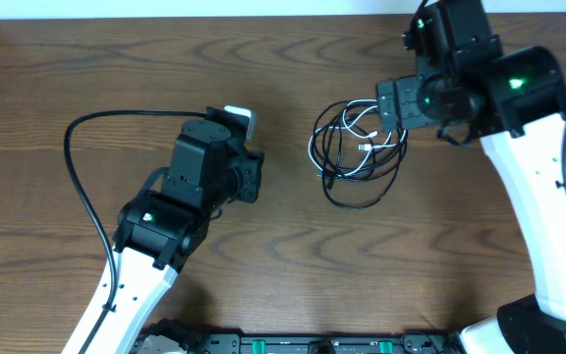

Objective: Untangle cables

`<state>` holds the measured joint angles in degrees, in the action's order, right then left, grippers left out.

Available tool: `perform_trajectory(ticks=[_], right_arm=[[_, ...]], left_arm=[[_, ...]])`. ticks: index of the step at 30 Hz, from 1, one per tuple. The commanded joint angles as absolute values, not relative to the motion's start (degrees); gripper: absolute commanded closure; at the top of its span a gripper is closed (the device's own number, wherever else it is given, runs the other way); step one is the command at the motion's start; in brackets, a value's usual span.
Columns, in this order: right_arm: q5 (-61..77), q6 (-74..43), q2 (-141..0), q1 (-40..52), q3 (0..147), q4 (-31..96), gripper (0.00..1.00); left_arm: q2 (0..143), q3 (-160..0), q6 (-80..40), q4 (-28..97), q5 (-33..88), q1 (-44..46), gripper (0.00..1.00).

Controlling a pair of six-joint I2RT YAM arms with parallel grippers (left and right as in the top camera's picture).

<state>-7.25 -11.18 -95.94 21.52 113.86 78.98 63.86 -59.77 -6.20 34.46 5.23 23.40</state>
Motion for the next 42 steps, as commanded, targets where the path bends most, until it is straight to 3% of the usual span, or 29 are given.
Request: perform_trajectory(ticks=[1,8,18,19,21,26,33,42], right_arm=[[-8.4,-13.7,-97.0,21.3,107.4,73.9,0.01],[-8.4,-10.2,-97.6,21.3,89.4,50.4,0.01],[-8.4,17.3,-97.6,20.6,66.4,17.6,0.01],[-8.4,17.9,-97.6,20.6,64.6,14.9,0.02],[-8.0,18.0,-97.6,20.6,61.5,10.5,0.19],[0.0,12.9,-97.9,20.4,58.6,6.9,0.2],[5.5,6.8,-104.1,20.2,58.6,2.0,0.08],[6.4,6.2,-110.3,20.2,58.6,-0.4,0.09]], left_arm=[[64.0,-60.1,-6.3,36.5,5.3,23.2,0.58],[64.0,-60.1,-6.3,40.2,5.3,23.2,0.57],[64.3,-60.1,-6.3,41.8,6.6,23.2,0.55],[64.5,-60.1,-6.3,41.8,6.9,23.2,0.55],[65.3,-60.1,-6.3,41.8,7.3,23.2,0.55],[68.7,-60.1,-6.3,41.5,9.6,23.2,0.55],[73.2,-60.1,-6.3,40.4,12.3,24.2,0.55],[73.4,-60.1,-6.1,39.6,12.2,26.2,0.55]])
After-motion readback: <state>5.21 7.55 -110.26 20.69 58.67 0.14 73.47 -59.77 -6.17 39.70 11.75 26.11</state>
